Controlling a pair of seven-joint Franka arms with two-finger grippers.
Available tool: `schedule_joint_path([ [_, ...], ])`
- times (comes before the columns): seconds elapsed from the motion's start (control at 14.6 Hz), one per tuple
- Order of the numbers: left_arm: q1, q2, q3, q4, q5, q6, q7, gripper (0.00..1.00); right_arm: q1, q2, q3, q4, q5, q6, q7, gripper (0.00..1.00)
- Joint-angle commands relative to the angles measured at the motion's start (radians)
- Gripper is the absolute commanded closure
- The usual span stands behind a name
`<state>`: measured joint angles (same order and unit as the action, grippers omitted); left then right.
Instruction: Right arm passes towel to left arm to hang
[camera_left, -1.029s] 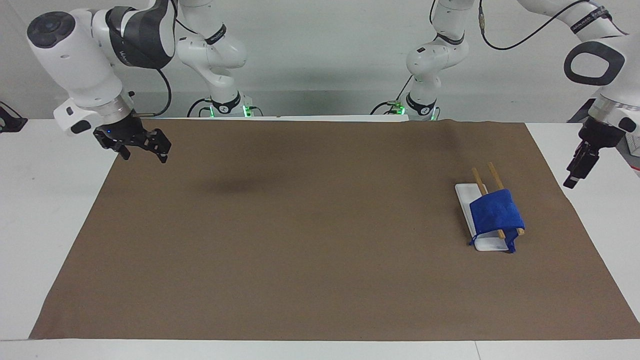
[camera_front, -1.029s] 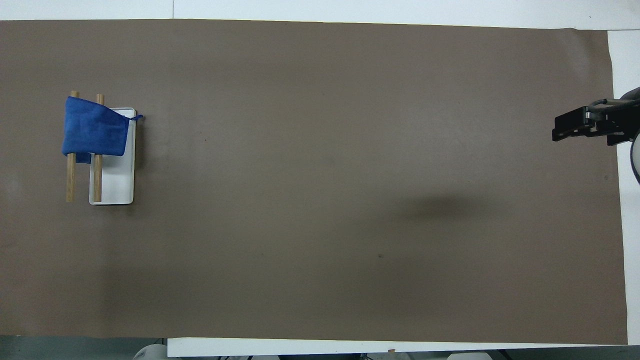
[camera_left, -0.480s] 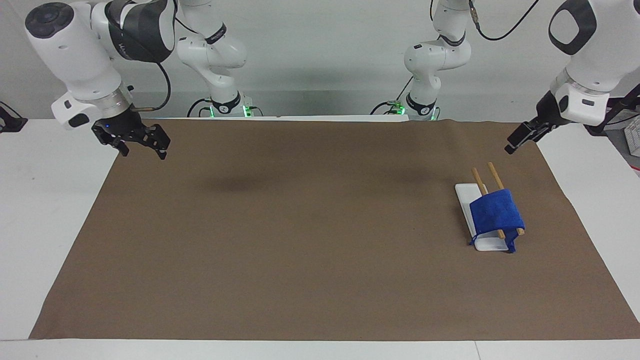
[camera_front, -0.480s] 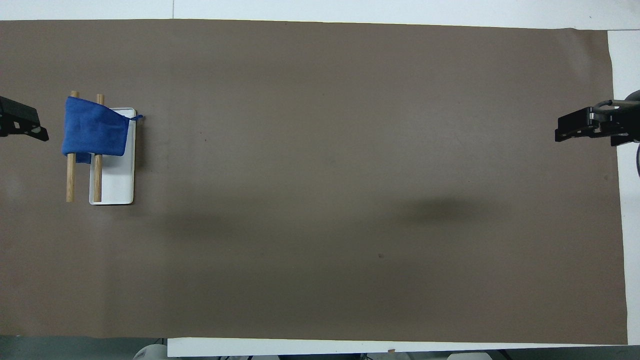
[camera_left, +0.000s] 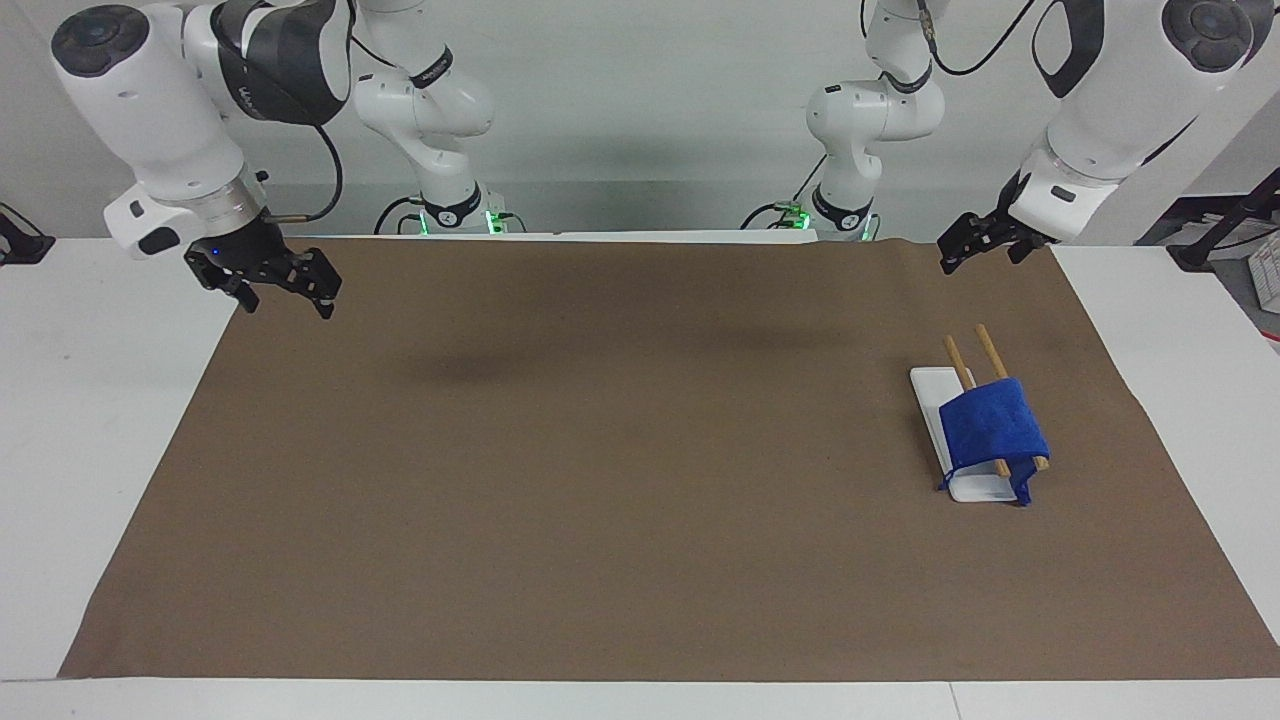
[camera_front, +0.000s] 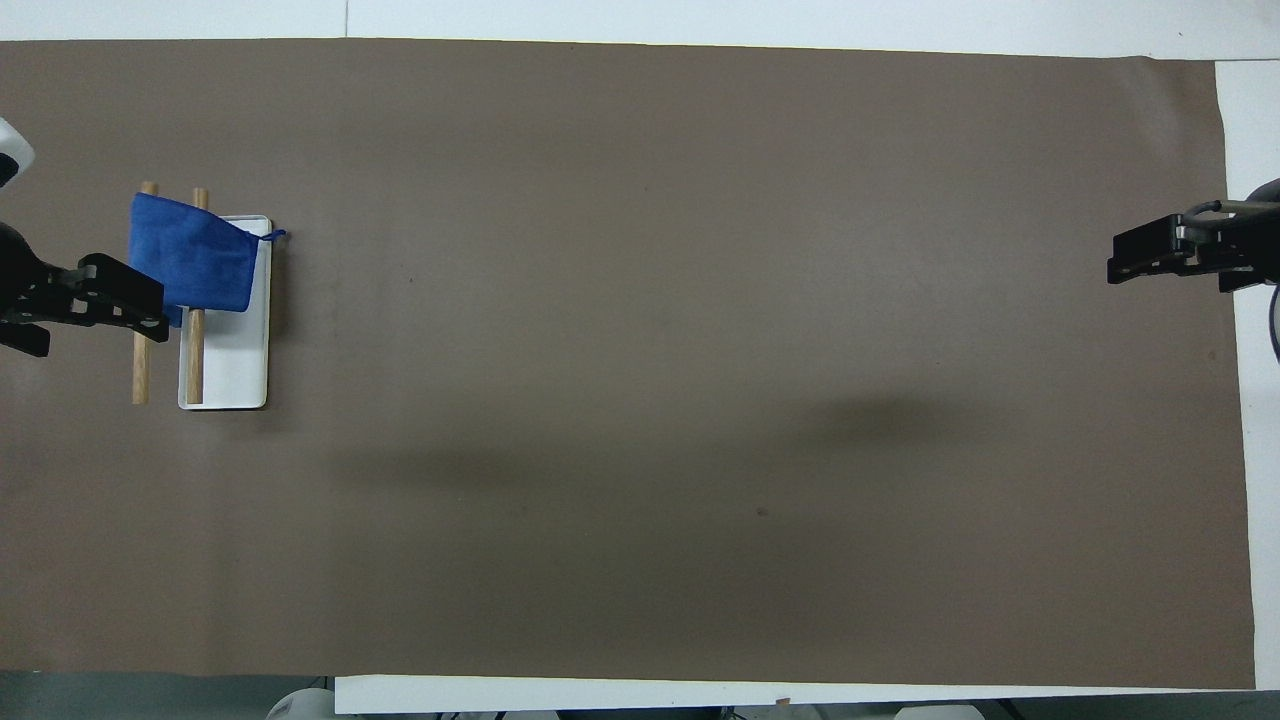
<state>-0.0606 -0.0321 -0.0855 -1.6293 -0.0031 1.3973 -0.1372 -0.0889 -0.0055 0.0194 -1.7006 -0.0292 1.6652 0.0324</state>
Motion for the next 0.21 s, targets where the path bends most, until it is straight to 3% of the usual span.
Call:
schedule_joint_path([
  [0.0, -0.045, -0.034, 0.073, -0.024, -0.001, 0.012, 0.073, 0.0, 0.0, -0.01, 0.002, -0.005, 0.011, -0.013, 0.0, 0.0],
  [0.14, -0.042, -0.042, 0.07, -0.029, -0.001, 0.014, 0.077, 0.0, -0.003, -0.01, 0.002, -0.005, 0.011, -0.015, 0.0, 0.0],
])
